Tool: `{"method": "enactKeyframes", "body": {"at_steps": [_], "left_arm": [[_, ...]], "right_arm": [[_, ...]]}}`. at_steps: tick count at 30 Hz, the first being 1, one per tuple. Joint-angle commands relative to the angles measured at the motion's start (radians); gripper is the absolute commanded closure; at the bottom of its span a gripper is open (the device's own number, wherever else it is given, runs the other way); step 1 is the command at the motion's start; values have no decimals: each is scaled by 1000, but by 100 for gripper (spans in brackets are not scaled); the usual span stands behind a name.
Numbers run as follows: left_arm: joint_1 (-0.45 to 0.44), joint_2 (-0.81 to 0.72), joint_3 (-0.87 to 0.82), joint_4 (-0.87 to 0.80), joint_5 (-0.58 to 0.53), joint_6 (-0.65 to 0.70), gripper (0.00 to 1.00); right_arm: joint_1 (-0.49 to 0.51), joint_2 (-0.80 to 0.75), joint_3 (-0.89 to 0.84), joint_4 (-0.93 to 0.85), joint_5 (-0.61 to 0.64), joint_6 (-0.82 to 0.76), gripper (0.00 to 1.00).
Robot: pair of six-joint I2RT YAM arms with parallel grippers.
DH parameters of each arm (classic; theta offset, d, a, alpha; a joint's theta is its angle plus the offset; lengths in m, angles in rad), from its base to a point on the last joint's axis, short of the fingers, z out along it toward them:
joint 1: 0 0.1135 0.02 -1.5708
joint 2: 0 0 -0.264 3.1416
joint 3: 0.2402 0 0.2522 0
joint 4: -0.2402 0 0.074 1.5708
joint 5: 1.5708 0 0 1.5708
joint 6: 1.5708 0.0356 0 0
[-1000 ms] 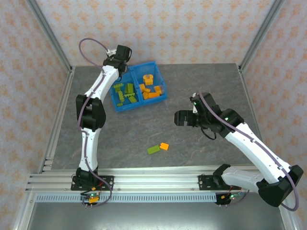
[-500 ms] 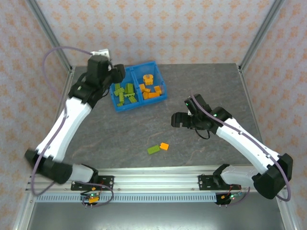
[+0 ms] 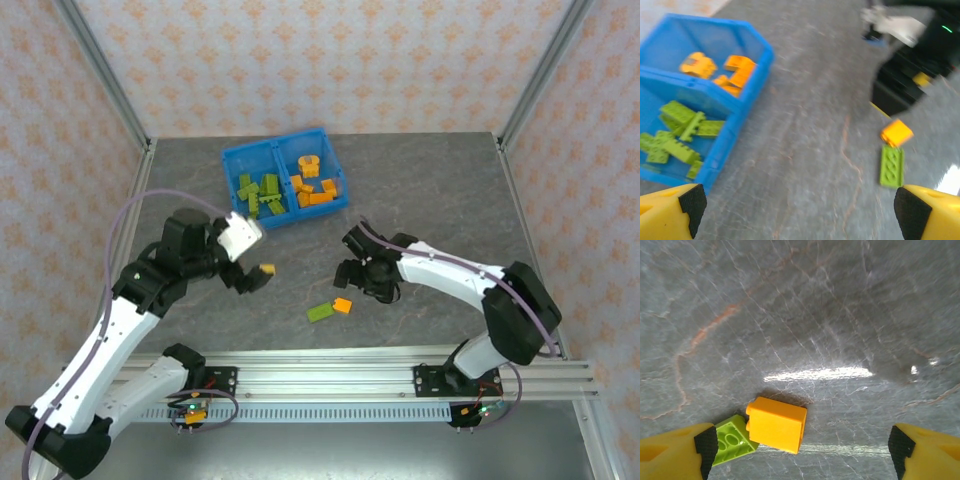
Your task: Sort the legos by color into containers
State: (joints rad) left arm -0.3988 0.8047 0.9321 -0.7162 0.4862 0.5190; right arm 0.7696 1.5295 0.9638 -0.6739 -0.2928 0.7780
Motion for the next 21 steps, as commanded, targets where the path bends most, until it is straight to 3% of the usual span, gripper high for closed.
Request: {"method": "enactKeyframes", "body": {"at_steps": [1, 4, 10, 21], "left_arm": [[-6, -88, -89, -58, 103, 269, 0], [-8, -145, -179, -73, 176, 469, 0], [-11, -156, -243, -24, 204, 504, 0], [-15, -174, -275, 27, 190, 505, 0]], "right_arm": [[43, 55, 43, -52, 11, 70, 10], [77, 104, 65, -28, -13, 91, 11], [102, 196, 121, -33, -4, 130, 12], [111, 263, 131, -89, 47, 185, 44]]}}
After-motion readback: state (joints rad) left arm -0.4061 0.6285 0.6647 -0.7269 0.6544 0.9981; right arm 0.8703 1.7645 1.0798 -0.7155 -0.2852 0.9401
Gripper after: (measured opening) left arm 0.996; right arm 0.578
